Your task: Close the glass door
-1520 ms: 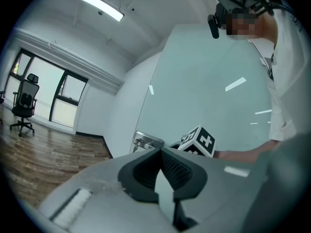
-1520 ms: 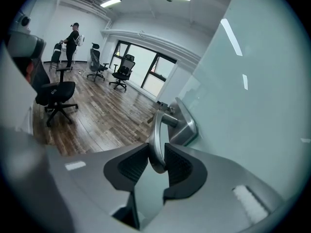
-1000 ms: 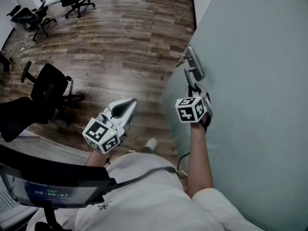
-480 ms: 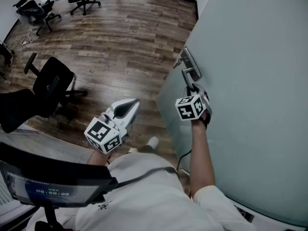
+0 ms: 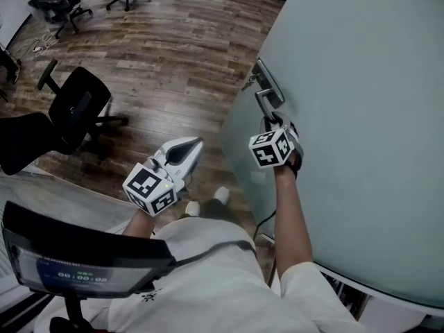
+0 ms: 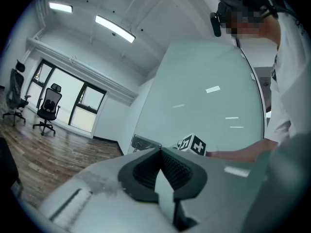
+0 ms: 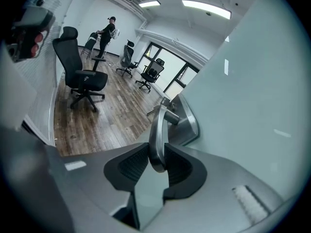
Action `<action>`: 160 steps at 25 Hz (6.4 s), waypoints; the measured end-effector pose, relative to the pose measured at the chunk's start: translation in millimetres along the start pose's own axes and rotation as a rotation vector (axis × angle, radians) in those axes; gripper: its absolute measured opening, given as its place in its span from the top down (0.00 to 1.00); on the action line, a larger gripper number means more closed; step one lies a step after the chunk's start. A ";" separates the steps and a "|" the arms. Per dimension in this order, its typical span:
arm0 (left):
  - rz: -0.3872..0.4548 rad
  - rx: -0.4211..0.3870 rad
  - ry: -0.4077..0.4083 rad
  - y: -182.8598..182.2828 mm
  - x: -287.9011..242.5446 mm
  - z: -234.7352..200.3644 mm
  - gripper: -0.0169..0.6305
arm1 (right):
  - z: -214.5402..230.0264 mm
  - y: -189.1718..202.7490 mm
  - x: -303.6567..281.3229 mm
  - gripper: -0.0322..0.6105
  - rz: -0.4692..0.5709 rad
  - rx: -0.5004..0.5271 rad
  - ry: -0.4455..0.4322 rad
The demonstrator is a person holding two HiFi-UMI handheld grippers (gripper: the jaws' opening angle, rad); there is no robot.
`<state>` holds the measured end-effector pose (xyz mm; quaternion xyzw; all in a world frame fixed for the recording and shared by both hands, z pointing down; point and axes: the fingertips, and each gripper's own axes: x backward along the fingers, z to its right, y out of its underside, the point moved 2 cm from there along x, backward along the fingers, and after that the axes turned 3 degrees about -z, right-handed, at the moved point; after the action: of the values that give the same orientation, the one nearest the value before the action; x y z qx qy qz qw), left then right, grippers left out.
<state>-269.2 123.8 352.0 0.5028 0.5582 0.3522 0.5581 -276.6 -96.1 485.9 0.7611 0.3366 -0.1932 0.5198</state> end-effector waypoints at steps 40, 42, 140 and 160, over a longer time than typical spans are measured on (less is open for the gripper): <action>0.057 0.022 -0.396 74.0 174.4 171.5 0.96 | -172.7 -34.5 125.4 0.79 0.239 0.176 -0.133; 0.052 0.040 -0.435 80.9 184.7 171.3 0.96 | -180.9 -42.0 124.6 0.80 0.251 0.185 -0.149; 0.160 0.048 -0.635 146.9 505.8 277.7 0.96 | -463.9 60.9 430.5 0.80 0.541 0.566 -0.516; 0.168 0.031 -0.668 143.4 508.5 271.0 0.96 | -470.8 60.8 428.8 0.78 0.559 0.526 -0.523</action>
<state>85.2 598.9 317.2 0.6431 0.3065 0.2043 0.6714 40.2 456.9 431.2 0.8544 -0.0841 -0.3100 0.4085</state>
